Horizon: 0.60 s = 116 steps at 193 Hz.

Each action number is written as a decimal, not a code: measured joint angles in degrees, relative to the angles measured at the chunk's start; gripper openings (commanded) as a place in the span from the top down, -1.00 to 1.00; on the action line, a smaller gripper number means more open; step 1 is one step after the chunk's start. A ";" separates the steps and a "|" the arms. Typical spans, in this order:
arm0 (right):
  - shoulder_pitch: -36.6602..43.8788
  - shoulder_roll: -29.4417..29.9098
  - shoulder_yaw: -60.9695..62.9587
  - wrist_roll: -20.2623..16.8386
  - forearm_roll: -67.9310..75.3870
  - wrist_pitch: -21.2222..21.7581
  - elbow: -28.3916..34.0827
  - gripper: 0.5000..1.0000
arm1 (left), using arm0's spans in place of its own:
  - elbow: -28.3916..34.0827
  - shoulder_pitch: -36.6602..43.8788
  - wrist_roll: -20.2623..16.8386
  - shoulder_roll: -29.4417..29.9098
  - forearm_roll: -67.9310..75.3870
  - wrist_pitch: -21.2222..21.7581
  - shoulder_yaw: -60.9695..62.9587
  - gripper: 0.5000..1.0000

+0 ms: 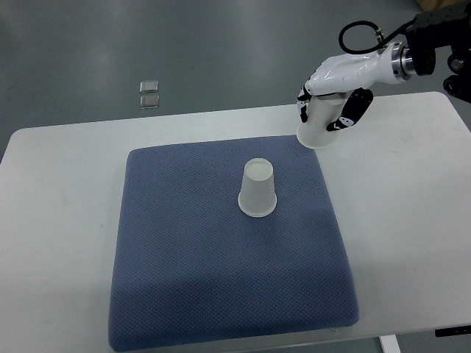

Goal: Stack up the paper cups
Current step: 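Lift the cup with the right hand toward the cup on the pad, then lower the held cup onto the upside-down cup on the pad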

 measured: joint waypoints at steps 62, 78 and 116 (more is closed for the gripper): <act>1.18 4.76 5.82 0.23 0.67 8.44 3.93 0.90 | 0.00 -0.01 0.00 0.00 0.00 0.00 -0.03 -1.00; 1.18 6.20 7.24 0.23 0.68 9.71 4.30 0.90 | 0.00 -0.01 0.00 0.00 0.00 0.00 -0.03 -1.00; 0.85 8.90 7.79 -0.16 0.55 9.72 3.69 0.90 | 0.00 -0.01 0.00 0.00 0.00 0.00 -0.04 -1.00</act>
